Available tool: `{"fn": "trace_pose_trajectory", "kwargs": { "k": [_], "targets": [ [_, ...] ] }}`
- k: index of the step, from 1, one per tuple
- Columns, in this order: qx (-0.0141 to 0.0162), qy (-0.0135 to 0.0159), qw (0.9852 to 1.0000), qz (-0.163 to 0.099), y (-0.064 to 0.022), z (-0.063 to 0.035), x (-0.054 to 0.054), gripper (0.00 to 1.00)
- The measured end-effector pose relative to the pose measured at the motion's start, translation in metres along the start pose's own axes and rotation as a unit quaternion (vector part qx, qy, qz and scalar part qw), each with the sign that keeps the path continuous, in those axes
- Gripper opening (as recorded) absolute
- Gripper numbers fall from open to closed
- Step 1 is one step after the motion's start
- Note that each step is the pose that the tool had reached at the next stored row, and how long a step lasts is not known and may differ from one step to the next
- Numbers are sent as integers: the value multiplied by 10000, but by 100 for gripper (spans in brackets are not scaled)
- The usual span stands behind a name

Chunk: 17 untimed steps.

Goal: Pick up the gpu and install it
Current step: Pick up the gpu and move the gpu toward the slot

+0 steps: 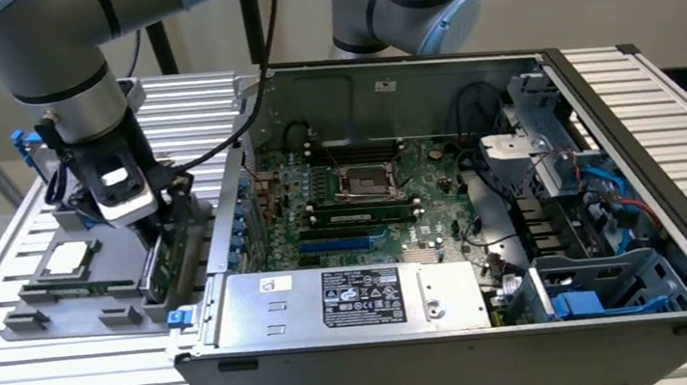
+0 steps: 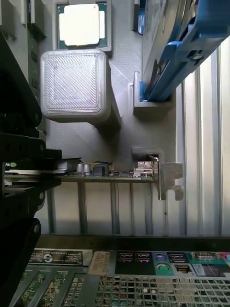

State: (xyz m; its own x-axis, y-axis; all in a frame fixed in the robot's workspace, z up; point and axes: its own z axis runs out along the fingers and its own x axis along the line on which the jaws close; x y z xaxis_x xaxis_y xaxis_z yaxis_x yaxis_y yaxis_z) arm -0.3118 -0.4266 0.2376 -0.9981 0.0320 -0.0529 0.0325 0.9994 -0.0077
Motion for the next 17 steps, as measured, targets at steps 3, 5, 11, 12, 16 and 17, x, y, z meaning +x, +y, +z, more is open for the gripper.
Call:
{"fn": "trace_pose_trajectory", "kwargs": {
  "k": [3,5,11,12,16,17],
  "targets": [
    [-8,16,9999,-165,0,3,0,27],
    [-12,33,9997,-224,0,5,0,27],
    [-12,39,9997,-229,0,5,0,27],
    [-12,40,9997,-230,0,5,0,27],
    [-14,51,9997,-229,1,-55,-3,27],
    [-12,59,9997,-230,0,-91,-5,27]
  ]
}}
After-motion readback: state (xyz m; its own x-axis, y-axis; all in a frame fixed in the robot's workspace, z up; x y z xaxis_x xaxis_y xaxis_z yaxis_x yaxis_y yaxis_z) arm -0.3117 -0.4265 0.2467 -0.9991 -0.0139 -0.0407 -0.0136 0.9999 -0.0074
